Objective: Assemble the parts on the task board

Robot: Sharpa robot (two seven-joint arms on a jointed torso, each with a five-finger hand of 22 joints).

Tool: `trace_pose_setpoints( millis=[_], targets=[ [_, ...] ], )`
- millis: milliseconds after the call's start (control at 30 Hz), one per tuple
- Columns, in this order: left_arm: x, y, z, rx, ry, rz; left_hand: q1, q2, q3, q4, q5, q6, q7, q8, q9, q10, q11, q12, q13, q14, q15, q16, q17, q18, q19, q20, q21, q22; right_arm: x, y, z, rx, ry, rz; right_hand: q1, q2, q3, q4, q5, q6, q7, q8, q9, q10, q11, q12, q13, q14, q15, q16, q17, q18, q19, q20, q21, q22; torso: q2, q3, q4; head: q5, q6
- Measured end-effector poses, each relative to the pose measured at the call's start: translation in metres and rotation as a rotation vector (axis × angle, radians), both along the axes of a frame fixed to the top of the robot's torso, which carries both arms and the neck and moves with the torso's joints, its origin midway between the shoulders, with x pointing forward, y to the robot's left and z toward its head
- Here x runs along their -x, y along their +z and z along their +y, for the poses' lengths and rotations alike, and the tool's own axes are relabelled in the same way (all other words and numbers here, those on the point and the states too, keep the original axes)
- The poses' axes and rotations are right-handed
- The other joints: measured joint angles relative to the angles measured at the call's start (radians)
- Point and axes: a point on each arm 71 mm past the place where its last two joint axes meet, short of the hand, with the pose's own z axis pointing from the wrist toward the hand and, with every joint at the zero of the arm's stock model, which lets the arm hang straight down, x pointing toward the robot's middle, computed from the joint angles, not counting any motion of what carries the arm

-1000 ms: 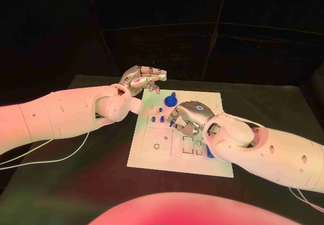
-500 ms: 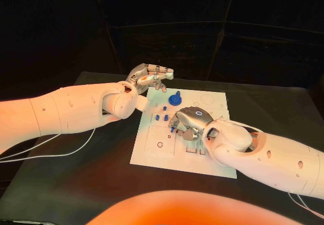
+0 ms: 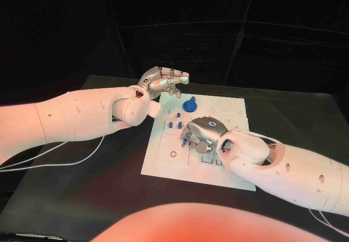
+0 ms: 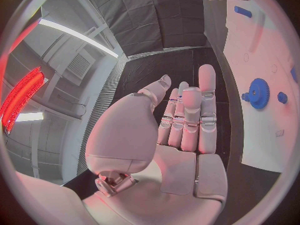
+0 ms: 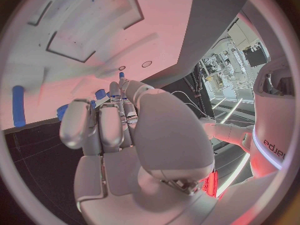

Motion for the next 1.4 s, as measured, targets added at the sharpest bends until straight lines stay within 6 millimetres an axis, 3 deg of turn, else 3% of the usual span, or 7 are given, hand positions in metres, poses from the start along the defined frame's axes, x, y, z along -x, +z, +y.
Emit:
trace_pose_setpoints(
  millis=[1400],
  targets=[
    [-0.001, -0.002, -0.001, -0.001, -0.012, 0.017, 0.004, 0.004, 0.000, 0.000, 0.000, 0.000, 0.000, 0.000, 0.000, -0.004, 0.004, 0.000, 0.001, -0.004, -0.004, 0.000, -0.006, 0.000, 0.000, 0.000, 0.000, -0.002, 0.006, -0.012, 0.009, 0.067, 0.035, -0.006, -0.023, 0.003, 0.003, -0.003, 0.000, 0.000, 0.000, -0.008, 0.002, 0.000, 0.000, 0.000, 0.001, 0.000, 0.000, 0.000, -0.003, 0.000, 0.000, 0.000, 0.000, -0.001, -0.001, -0.0007, -0.0003, 0.005, -0.005]
  ],
)
